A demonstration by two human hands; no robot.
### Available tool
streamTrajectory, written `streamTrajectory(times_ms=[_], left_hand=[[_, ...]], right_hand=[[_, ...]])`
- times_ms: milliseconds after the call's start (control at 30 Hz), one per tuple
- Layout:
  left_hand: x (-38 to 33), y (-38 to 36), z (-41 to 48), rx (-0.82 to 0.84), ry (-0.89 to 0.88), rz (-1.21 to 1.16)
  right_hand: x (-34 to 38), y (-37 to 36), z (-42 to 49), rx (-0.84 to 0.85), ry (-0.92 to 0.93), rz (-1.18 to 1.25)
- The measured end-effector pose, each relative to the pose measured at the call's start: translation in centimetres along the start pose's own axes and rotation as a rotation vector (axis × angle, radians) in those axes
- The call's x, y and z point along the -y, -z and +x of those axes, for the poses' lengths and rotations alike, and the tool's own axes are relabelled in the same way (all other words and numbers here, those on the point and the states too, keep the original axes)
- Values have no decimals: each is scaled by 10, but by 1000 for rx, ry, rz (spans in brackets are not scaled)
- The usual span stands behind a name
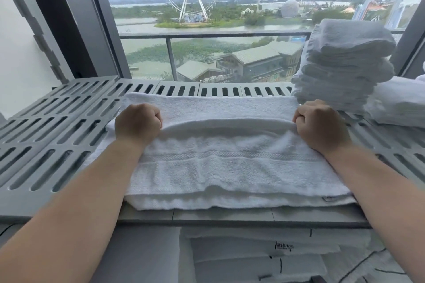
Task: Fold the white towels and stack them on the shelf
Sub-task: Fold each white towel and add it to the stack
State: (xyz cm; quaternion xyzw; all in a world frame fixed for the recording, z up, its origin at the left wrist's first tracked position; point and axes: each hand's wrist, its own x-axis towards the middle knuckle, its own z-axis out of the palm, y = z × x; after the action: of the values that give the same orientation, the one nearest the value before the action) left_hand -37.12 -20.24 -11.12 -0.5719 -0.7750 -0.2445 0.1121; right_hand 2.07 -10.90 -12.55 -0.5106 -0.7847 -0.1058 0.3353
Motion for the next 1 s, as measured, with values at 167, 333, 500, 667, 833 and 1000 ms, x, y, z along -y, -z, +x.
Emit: streamTrajectory(times_ms=[167,333,500,667,833,1000], left_hand=[[-47,-6,11,63,-68,74],[-95,-32,-10,185,-384,-308],[-83,-23,-9,201,-391,-221],[-70,-5,-4,284,-155,84],[-74,3,11,153,-88,264],[-59,-13,21,357,18,144]], right_hand=[[30,-1,-1,136,245,140],[38,-6,0,214,314,207],[29,-7,-1,264,244,261],[23,-8,8,381,73,326],[52,0,39,668,55,-42],[85,-8,58,550,22,9]])
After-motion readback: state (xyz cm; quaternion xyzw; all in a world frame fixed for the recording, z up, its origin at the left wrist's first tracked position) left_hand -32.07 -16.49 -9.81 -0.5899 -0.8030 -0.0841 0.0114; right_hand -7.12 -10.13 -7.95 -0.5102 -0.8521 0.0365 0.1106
